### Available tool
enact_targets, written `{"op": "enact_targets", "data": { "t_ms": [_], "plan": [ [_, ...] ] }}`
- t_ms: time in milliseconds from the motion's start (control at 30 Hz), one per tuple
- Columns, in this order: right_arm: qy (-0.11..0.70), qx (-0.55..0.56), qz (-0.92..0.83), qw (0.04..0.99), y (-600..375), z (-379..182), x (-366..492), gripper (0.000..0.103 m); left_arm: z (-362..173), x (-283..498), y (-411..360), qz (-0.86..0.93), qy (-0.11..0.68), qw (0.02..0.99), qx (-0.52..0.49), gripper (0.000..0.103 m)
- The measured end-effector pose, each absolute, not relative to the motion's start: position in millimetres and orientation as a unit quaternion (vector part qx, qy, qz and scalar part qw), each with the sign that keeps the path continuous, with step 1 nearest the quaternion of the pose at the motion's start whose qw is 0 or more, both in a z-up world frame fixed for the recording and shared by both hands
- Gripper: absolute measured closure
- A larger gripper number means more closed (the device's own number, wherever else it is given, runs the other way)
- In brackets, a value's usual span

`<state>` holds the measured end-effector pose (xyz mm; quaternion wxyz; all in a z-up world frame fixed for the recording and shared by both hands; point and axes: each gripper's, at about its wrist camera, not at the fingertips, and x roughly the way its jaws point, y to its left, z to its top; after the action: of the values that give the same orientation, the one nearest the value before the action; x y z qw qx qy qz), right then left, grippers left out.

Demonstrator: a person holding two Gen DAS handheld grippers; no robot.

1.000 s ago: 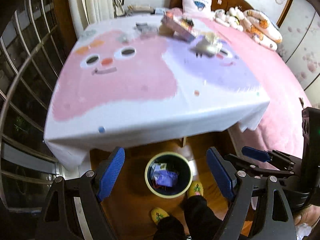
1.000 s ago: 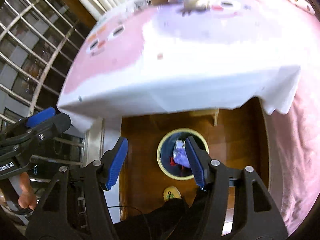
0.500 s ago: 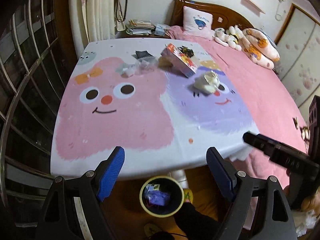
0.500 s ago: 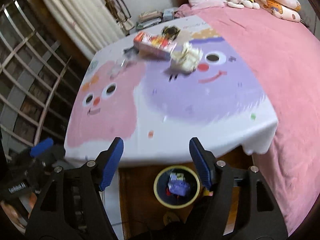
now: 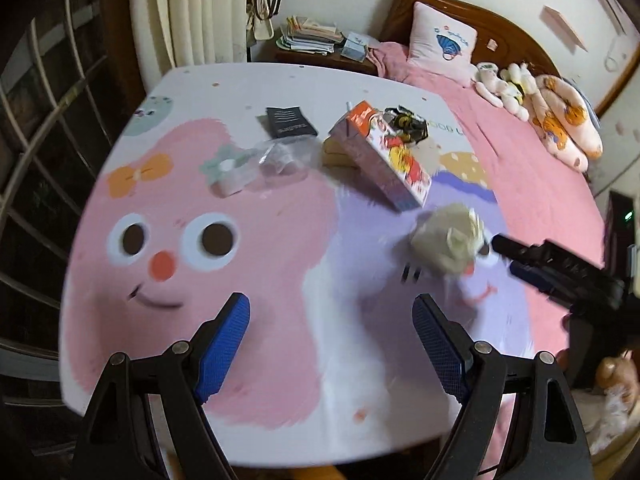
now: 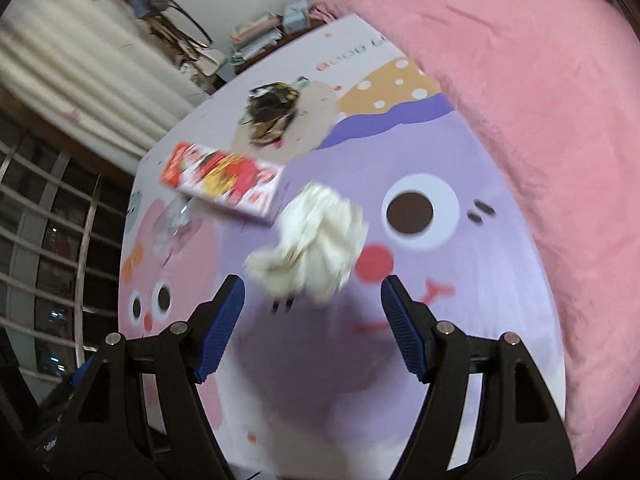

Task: Collect trash
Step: 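Grasp the B.Duck juice box with the left gripper while the right grasps the crumpled tissue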

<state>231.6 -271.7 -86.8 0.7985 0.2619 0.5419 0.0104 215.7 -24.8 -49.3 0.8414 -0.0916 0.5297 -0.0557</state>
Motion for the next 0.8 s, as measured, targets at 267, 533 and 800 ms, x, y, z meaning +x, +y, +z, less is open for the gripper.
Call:
{"op": "enact_targets", "data": {
  "t_ms": [267,533,800],
  "plan": [
    [0.59,0.253,0.06,0.764,-272.4,-149.0,292.8,0.035,-70.6,302.6,-67.0,-0.038,0.537,0.834,-0.121,0.018],
    [0.594,0.211,0.11,0.768,-263.0,-157.8,300.8,0.076,-102.6,350.5,-79.8,-0.024,0.55,0.818,-0.167,0.018],
    [0.568,0.149,0.093,0.804,-278.7,-134.6,327.4,0.078,-134.7,390.8,-85.5,-0.007,0.552,0.803,-0.225,0.018]
  ]
}}
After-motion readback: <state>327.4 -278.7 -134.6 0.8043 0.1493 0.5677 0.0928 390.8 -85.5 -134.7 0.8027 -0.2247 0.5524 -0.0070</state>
